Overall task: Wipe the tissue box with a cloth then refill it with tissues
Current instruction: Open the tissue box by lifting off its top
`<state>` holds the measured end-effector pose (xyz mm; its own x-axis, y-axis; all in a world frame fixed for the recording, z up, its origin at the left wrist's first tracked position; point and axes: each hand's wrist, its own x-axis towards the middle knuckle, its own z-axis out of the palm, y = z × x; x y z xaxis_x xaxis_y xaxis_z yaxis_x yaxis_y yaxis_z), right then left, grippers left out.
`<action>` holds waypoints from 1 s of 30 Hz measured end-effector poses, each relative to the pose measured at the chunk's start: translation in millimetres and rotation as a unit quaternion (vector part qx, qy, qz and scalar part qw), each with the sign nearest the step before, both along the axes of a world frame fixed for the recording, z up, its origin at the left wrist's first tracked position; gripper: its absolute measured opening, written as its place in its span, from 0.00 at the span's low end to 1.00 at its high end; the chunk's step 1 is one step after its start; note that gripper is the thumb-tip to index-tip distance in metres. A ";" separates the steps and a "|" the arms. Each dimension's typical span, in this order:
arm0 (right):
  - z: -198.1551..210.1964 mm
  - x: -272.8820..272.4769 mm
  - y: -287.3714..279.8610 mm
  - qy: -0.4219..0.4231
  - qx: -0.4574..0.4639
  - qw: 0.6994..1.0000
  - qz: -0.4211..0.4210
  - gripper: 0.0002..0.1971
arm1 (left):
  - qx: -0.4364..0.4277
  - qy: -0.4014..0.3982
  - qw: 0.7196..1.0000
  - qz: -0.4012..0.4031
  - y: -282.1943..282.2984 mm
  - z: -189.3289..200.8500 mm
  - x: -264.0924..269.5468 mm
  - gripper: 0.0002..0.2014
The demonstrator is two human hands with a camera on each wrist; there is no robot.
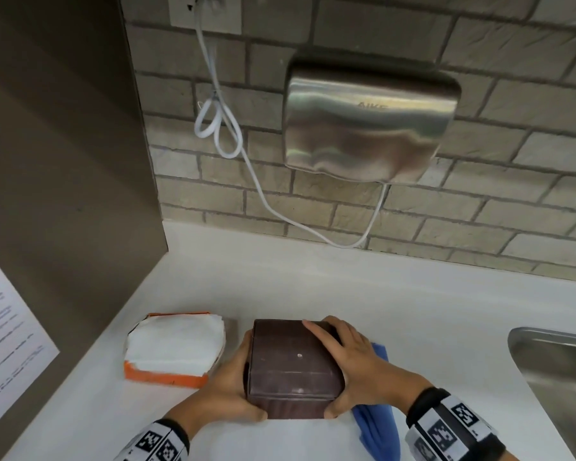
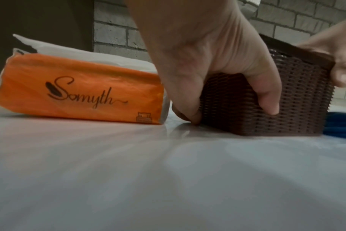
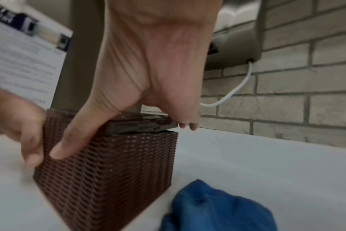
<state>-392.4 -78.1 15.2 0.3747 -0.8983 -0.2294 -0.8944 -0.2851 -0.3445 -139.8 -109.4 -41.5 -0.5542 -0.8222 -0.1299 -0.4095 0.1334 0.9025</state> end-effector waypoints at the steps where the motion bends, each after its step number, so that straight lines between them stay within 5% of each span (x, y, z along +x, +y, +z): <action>1: 0.8 0.0 1.0 -0.016 0.007 1.000 -0.001 0.65 | -0.002 -0.001 1.000 -0.001 0.5 0.7 -0.3 0.59; 8: 11.1 -2.1 5.9 -0.159 0.039 0.985 -0.046 0.64 | -0.018 -0.035 0.999 0.015 -1.2 -0.3 -3.5 0.62; 12: 28.3 -3.8 11.1 -0.293 0.070 0.948 -0.102 0.52 | -0.033 -0.060 0.997 0.033 -1.2 -3.3 -2.6 0.64; 15: 38.1 -9.7 21.1 -0.441 0.128 0.880 -0.121 0.39 | 0.017 -0.043 0.999 0.025 3.3 -3.8 -0.6 0.63; 19: 55.8 -13.8 37.7 -0.640 0.226 0.703 -0.215 0.28 | 0.124 -0.007 0.992 0.010 11.8 -13.2 4.8 0.59; 20: 62.3 -12.7 42.5 -0.651 0.229 0.686 -0.231 0.23 | 0.139 -0.006 0.990 0.015 14.6 -17.7 8.3 0.59; 22: 70.1 -12.0 52.4 -0.619 0.231 0.712 -0.238 0.21 | 0.157 -0.014 0.987 0.011 23.3 -18.4 15.2 0.59; 24: 70.5 -11.2 61.6 -0.539 0.251 0.777 -0.207 0.19 | 0.154 -0.033 0.987 0.013 32.0 -16.8 20.3 0.58; 28: 58.7 -6.1 71.1 -0.362 0.283 0.878 -0.132 0.12 | 0.156 -0.033 0.987 0.034 40.9 -7.7 22.2 0.35; 30: 49.2 -1.0 73.5 -0.288 0.288 0.908 -0.098 0.08 | 0.127 -0.051 0.990 0.038 43.0 -5.1 19.7 0.38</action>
<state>-393.3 -4.6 64.4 0.4279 -0.7536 -0.4990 -0.5325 0.2360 -0.8129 -120.1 -66.4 -46.5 -0.4658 -0.7946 -0.3895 -0.5010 -0.1260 0.8562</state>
